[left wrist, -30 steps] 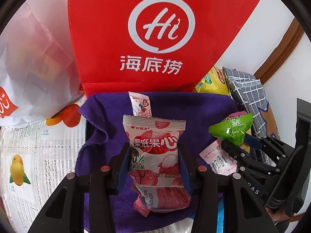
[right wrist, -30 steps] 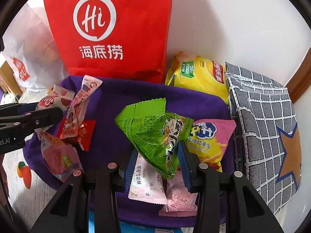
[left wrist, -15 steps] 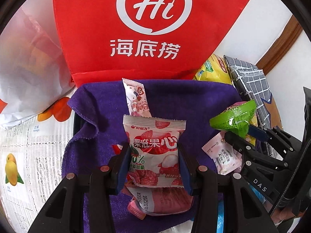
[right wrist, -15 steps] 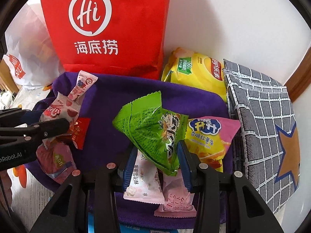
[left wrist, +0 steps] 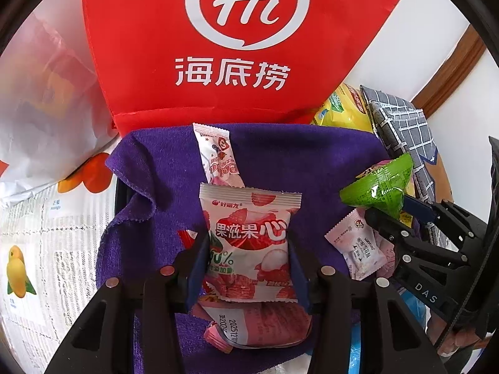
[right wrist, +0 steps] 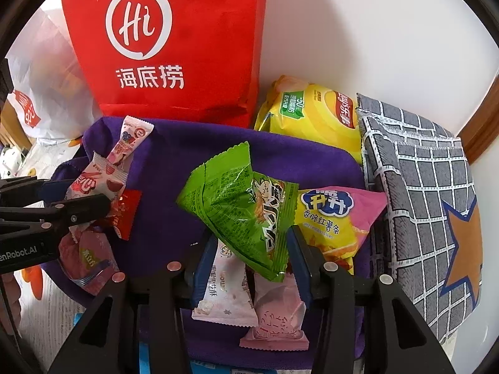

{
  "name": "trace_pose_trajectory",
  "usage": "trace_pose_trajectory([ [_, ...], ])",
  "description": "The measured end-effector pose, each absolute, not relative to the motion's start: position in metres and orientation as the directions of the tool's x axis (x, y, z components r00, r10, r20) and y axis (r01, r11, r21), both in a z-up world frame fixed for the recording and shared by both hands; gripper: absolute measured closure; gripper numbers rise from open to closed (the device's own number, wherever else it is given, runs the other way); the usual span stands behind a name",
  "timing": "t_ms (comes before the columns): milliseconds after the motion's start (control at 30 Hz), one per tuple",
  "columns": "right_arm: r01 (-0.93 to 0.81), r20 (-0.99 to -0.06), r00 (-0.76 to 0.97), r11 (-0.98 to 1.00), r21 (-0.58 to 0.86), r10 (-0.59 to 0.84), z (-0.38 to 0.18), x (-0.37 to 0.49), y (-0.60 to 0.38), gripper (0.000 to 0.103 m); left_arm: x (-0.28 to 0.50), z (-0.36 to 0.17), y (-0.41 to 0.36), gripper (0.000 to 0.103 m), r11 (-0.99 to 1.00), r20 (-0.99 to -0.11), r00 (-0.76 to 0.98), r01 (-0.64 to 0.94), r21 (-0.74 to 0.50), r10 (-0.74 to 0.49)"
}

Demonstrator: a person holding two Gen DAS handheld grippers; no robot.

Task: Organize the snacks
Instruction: 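Lower both bags onto the purple towel and open both grippers, then withdraw both grippers from the towel back toward the loose snacks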

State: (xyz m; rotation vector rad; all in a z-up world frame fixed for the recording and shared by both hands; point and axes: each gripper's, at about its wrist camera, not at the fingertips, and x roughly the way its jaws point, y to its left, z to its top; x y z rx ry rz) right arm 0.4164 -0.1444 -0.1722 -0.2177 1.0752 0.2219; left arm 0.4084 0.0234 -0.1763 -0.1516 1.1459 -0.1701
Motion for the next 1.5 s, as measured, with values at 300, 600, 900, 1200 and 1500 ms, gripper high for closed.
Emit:
trace_pose_trajectory([
  [300, -0.276, -0.874, 0.48, 0.959, -0.066, 0.078, -0.162, 0.413, -0.146, 0.05, 0.409, -0.174, 0.024, 0.056, 0.978, -0.889, 0.408, 0.055, -0.202, -0.207],
  [600, -0.262, -0.849, 0.517, 0.965, -0.031, 0.112, -0.143, 0.408, -0.151, 0.047, 0.406, -0.163, 0.025, 0.047, 0.977, -0.88, 0.427, 0.067, -0.2, -0.209],
  [900, -0.212, -0.809, 0.581, 0.976, -0.043, 0.091, -0.116, 0.395, -0.157, 0.046, 0.397, -0.137, 0.029, 0.035, 0.972, -0.848, 0.478, 0.078, -0.221, -0.231],
  [1200, -0.114, -0.775, 0.631, 0.993, -0.032, 0.048, -0.094, 0.352, -0.172, 0.046, 0.385, -0.111, 0.022, 0.035, 0.961, -0.826, 0.491, 0.132, -0.245, -0.278],
  [1500, -0.012, -0.801, 0.598, 1.0, 0.014, 0.018, -0.085, 0.299, -0.195, 0.046, 0.36, -0.08, 0.007, 0.035, 0.949, -0.802, 0.509, 0.197, -0.245, -0.312],
])
